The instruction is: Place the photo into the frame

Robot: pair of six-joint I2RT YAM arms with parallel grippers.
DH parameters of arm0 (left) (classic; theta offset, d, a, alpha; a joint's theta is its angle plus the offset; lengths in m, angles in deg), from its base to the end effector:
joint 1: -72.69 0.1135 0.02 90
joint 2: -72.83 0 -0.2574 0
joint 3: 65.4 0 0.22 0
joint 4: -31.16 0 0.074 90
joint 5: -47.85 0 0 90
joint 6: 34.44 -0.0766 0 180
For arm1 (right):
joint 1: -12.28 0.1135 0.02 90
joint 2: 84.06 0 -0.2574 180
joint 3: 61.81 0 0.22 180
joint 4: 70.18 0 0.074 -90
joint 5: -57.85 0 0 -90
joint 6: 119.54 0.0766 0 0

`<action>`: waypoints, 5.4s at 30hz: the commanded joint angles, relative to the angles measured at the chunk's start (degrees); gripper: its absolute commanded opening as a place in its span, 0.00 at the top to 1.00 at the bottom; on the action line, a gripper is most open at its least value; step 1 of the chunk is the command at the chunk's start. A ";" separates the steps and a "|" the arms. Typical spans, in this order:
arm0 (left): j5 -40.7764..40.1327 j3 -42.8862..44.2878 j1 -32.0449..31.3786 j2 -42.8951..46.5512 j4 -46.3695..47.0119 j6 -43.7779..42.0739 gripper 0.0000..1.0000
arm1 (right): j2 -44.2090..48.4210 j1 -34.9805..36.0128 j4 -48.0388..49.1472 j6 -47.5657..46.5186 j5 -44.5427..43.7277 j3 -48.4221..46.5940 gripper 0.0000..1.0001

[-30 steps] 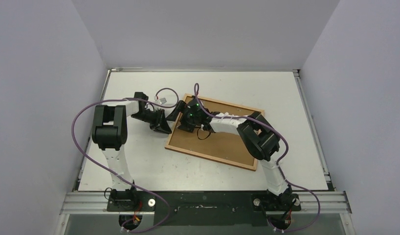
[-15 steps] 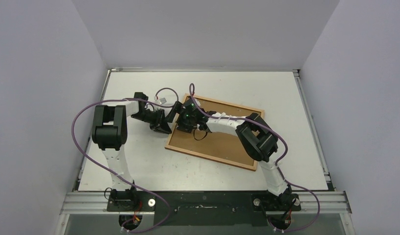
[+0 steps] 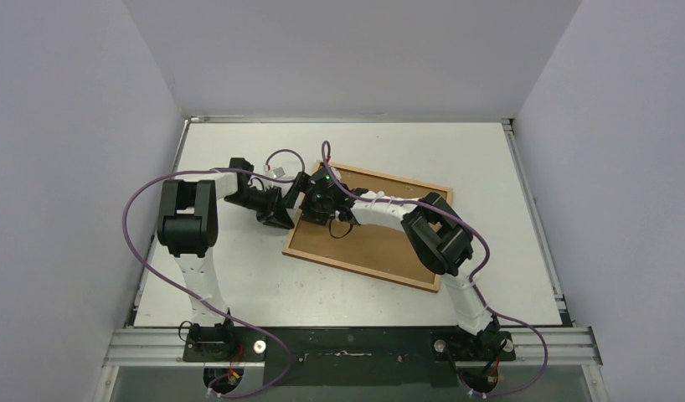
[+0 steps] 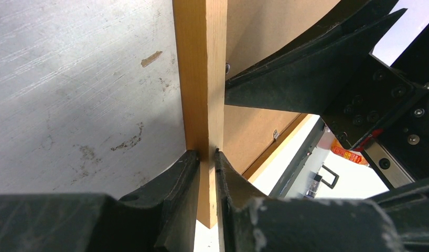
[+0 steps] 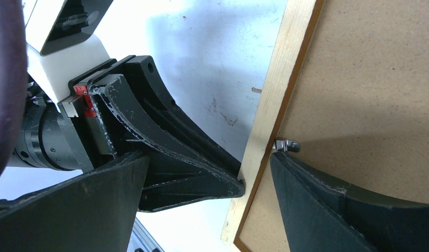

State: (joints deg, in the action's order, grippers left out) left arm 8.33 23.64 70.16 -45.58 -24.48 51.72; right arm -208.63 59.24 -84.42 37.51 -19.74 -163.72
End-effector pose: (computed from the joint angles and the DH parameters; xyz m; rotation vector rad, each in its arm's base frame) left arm 0.3419 -0.0743 0.1097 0.2101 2.7543 -1.3004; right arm 0.3211 0.3680 0.1513 0.3071 2.5246 1.2146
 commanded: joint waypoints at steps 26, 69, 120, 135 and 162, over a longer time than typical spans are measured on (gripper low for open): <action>-3.86 22.67 -4.12 2.74 -12.95 -1.42 0.48 | 10.66 -35.19 -13.17 -34.40 -15.55 -1.29 0.10; -11.47 29.55 -13.13 -1.30 -14.97 -3.96 0.46 | 16.27 -35.45 -13.09 -26.99 -1.02 21.85 0.09; -42.40 21.87 -46.10 -2.58 19.11 -34.64 0.37 | 30.50 -46.82 -6.03 -20.35 16.46 43.78 0.10; -42.90 18.33 -48.07 -4.46 28.86 -36.32 0.35 | 28.02 -46.83 -3.37 -19.73 19.09 44.26 0.10; -44.01 2.89 -50.82 -1.78 53.52 -55.85 0.33 | 26.40 -46.85 0.33 -17.95 21.60 44.94 0.10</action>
State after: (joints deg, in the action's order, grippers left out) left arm -36.15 27.70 19.78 -48.70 26.88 -2.42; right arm -179.76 12.25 -81.88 20.37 4.30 -120.84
